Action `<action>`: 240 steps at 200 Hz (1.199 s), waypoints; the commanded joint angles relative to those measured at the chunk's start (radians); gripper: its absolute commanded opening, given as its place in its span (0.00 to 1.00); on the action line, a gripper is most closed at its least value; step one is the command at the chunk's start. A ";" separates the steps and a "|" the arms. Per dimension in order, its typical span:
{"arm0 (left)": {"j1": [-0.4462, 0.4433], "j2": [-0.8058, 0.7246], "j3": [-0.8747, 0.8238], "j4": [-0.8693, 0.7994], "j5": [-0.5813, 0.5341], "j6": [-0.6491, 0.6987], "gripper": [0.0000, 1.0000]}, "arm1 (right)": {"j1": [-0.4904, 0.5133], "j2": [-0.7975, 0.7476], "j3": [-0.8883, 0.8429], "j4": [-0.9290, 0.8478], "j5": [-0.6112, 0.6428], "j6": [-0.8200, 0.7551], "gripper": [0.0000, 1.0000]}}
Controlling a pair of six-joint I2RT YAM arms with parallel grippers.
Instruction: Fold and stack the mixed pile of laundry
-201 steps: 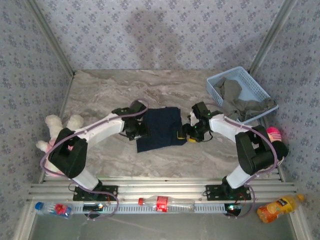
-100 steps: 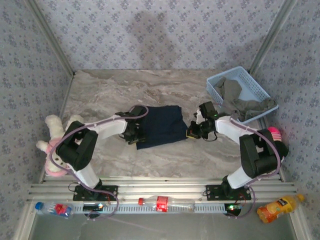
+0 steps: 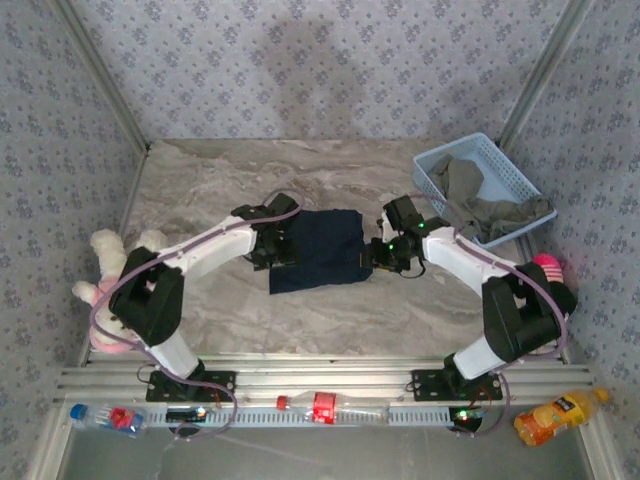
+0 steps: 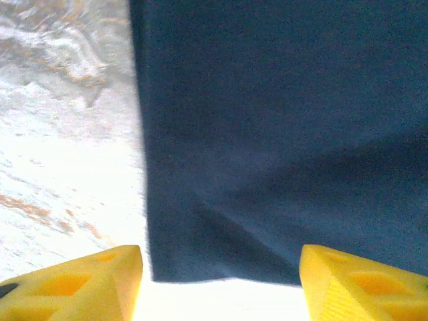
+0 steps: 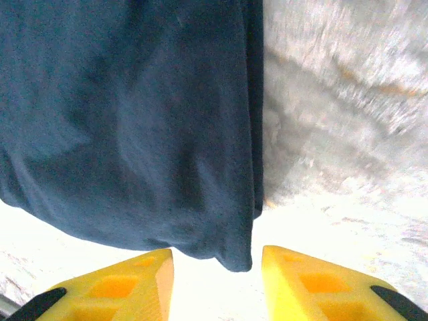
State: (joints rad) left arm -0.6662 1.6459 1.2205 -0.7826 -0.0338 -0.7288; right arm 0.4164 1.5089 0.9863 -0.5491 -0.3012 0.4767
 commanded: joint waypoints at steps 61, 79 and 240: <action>-0.033 0.132 -0.041 0.213 0.092 -0.089 0.45 | 0.013 0.272 0.146 0.124 0.015 -0.016 0.15; -0.029 0.181 -0.034 0.190 0.064 -0.076 0.45 | 0.025 0.267 0.088 0.132 0.002 -0.008 0.15; -0.034 0.086 0.161 0.092 0.222 0.169 0.57 | -0.121 0.021 0.095 -0.009 -0.039 -0.068 0.34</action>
State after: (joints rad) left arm -0.6514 1.8198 1.4948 -0.7593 0.0296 -0.4866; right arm 0.3378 1.4902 1.0588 -0.4782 -0.3584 0.4698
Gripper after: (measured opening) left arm 0.622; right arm 0.362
